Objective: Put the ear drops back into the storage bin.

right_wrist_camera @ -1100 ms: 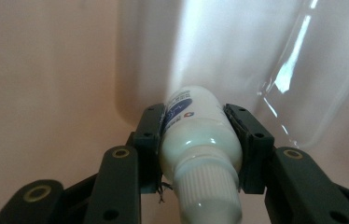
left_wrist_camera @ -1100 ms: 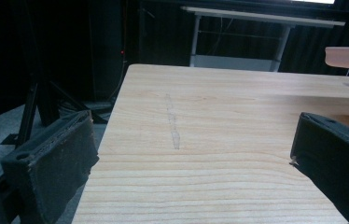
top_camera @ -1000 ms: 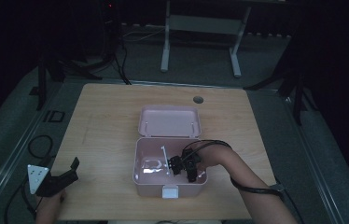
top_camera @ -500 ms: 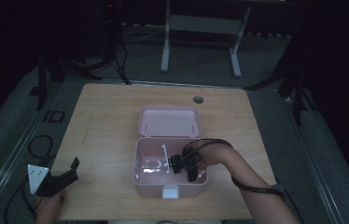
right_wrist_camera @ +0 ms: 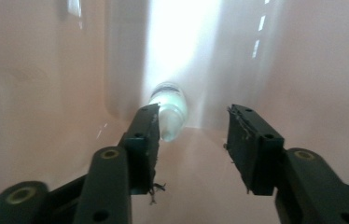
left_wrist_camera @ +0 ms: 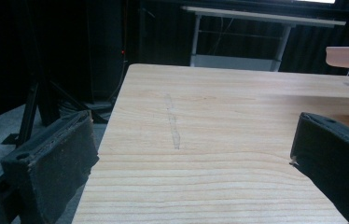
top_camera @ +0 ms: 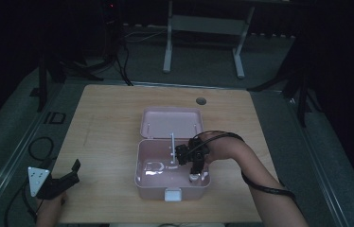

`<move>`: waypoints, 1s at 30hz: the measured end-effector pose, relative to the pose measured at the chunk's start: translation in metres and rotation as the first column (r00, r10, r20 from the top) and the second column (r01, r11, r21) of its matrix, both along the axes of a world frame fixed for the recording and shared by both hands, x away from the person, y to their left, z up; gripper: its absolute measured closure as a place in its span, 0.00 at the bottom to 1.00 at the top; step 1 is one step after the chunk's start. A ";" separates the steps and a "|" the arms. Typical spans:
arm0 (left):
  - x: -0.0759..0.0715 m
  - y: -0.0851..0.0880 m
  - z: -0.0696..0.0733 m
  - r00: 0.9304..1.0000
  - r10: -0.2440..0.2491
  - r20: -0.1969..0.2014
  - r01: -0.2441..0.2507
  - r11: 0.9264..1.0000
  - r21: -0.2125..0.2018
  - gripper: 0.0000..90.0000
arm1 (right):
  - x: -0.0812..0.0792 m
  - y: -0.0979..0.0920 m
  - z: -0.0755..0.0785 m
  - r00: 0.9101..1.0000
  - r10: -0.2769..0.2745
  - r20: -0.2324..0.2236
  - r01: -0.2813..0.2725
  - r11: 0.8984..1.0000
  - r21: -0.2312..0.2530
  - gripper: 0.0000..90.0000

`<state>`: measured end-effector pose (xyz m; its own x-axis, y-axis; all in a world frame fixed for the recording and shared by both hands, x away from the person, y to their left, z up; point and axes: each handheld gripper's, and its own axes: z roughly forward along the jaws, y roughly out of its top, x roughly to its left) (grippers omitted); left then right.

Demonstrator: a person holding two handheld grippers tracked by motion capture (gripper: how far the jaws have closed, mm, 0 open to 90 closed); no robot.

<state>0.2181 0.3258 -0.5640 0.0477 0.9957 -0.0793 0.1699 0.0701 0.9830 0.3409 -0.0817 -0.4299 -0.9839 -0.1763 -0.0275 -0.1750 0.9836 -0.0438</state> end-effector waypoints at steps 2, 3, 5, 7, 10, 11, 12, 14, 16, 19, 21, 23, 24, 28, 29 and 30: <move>0.000 0.000 0.000 1.000 0.000 -0.001 0.000 1.000 0.000 0.01 | 0.000 -0.001 0.005 1.000 -0.010 0.011 0.010 1.000 0.015 0.56; 0.000 0.000 0.000 1.000 0.000 0.000 0.000 1.000 0.000 0.01 | -0.001 -0.002 0.008 1.000 -0.018 0.016 0.017 1.000 0.024 0.55; 0.000 0.000 0.000 1.000 0.001 -0.001 -0.001 1.000 0.001 0.00 | 0.000 -0.004 0.013 1.000 -0.013 0.018 0.012 0.999 0.050 0.51; 0.000 0.000 0.000 1.000 0.001 -0.001 -0.001 1.000 -0.001 0.01 | -0.002 -0.007 0.021 0.999 -0.021 0.029 0.018 0.997 0.080 0.46; 0.000 0.000 0.000 1.000 0.001 0.000 -0.001 1.000 -0.001 0.01 | -0.002 -0.011 0.031 0.999 -0.029 0.044 0.023 0.993 0.119 0.41; 0.000 0.000 0.000 1.000 0.002 0.000 -0.002 1.000 0.000 0.01 | -0.003 -0.013 0.034 0.998 -0.038 0.050 0.031 0.991 0.128 0.39; 0.000 0.000 0.000 1.000 0.002 -0.001 -0.002 1.000 -0.001 0.00 | -0.002 -0.015 0.037 0.998 -0.041 0.050 0.034 0.990 0.138 0.37; 0.000 0.000 0.000 1.000 0.002 -0.002 -0.002 1.000 -0.001 0.01 | -0.001 -0.018 0.043 0.998 -0.052 0.042 0.044 0.986 0.161 0.33; 0.000 0.000 0.000 1.000 0.001 -0.003 -0.001 1.000 -0.001 0.00 | 0.001 -0.023 0.049 0.996 -0.089 0.031 0.082 0.978 0.192 0.29; 0.000 0.000 0.000 1.000 0.002 -0.002 -0.002 1.000 -0.001 0.01 | 0.004 -0.031 0.055 0.993 -0.113 0.028 0.104 0.970 0.219 0.18; 0.000 0.000 0.000 1.000 0.002 -0.001 -0.002 1.000 0.000 0.01 | 0.006 -0.037 0.058 0.991 -0.131 0.019 0.123 0.962 0.243 0.15; 0.000 0.000 0.000 1.000 0.001 -0.002 -0.001 1.000 0.000 0.00 | 0.008 -0.043 0.061 0.989 -0.150 0.017 0.140 0.952 0.271 0.15; 0.000 0.000 0.000 1.000 0.002 -0.002 -0.002 1.000 -0.001 0.00 | 0.009 -0.046 0.062 0.987 -0.158 0.018 0.147 0.949 0.280 0.15; 0.000 0.000 0.000 1.000 0.002 -0.002 -0.002 1.000 0.001 0.01 | 0.011 -0.059 0.064 0.983 -0.179 0.043 0.157 0.938 0.310 0.15; 0.000 0.000 0.000 1.000 0.002 -0.002 -0.002 1.000 0.001 0.00 | 0.012 -0.062 0.064 0.982 -0.184 0.048 0.159 0.934 0.320 0.15; 0.000 0.000 0.000 1.000 0.002 -0.001 -0.002 1.000 0.001 0.01 | 0.013 -0.066 0.065 0.980 -0.193 0.050 0.165 0.927 0.337 0.15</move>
<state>0.2183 0.3254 -0.5640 0.0457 0.9959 -0.0782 0.1712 0.0693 0.9828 0.3540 -0.1477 -0.3653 -0.9904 0.0349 -0.1341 -0.0043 0.9594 0.2819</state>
